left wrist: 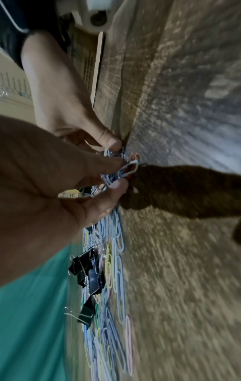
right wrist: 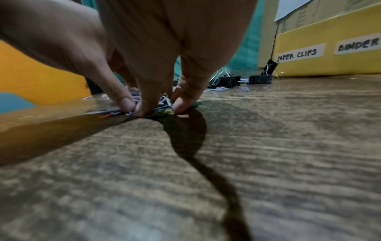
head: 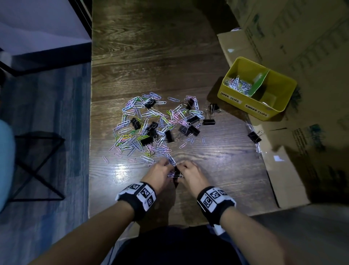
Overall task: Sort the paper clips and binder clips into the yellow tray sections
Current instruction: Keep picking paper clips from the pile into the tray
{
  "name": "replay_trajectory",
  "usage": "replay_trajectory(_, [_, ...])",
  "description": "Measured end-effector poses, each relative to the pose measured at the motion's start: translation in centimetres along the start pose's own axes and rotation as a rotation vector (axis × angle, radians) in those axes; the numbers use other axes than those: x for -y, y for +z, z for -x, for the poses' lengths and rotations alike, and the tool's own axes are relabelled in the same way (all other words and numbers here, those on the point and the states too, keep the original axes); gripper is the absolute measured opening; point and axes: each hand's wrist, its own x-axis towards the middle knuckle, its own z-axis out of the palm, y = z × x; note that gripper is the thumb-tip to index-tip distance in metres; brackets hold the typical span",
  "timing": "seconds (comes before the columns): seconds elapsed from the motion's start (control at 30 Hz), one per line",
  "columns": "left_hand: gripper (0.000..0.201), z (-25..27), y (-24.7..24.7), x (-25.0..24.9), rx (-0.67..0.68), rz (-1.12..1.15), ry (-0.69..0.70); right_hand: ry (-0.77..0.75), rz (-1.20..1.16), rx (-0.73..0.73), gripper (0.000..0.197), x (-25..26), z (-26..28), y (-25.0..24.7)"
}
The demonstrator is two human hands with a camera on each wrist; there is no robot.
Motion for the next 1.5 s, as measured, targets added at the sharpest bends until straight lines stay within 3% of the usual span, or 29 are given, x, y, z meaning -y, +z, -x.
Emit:
replay_trajectory(0.23, [0.016,-0.1,-1.0,1.5,-0.074,0.082,0.111,0.029,-0.07,0.103,0.028,-1.4,-1.3,-0.8])
replay_trajectory(0.47, [0.02,-1.0,-3.0,2.4,-0.053,0.309,-0.15,0.061,-0.182,0.103,0.019,-2.6,-2.1,-1.2])
replay_trajectory(0.67, [0.014,-1.7,-5.8,2.7,0.007,0.745,-0.296,0.064,-0.485,0.021,0.02,-4.1,-1.9,-3.2])
replay_trajectory(0.9, [0.009,-6.6,-12.6,-2.4,-0.052,0.946,-0.124,-0.016,-0.779,-0.219,0.009,-6.2,-0.7,-8.5])
replay_trajectory(1.13, [0.013,-17.6,-17.2,-10.2,-0.034,1.024,0.107,-0.073,-0.919,-0.48,0.009,-8.8,0.1,-17.3])
replay_trajectory(1.23, [0.013,-22.8,-16.7,-13.8,-0.069,0.903,0.107,-0.068,-0.881,-0.629,0.013,-11.3,-0.7,-20.8])
replay_trajectory(1.37, [0.015,-28.2,-14.5,-17.1,-0.142,0.358,0.12,0.032,-0.83,-0.787,0.018,-14.9,-2.9,-24.2])
replay_trajectory(1.5, [0.026,-30.4,-12.5,-18.1,-0.057,0.083,0.143,0.153,-0.576,-0.745,0.011,-18.1,-6.2,-26.0])
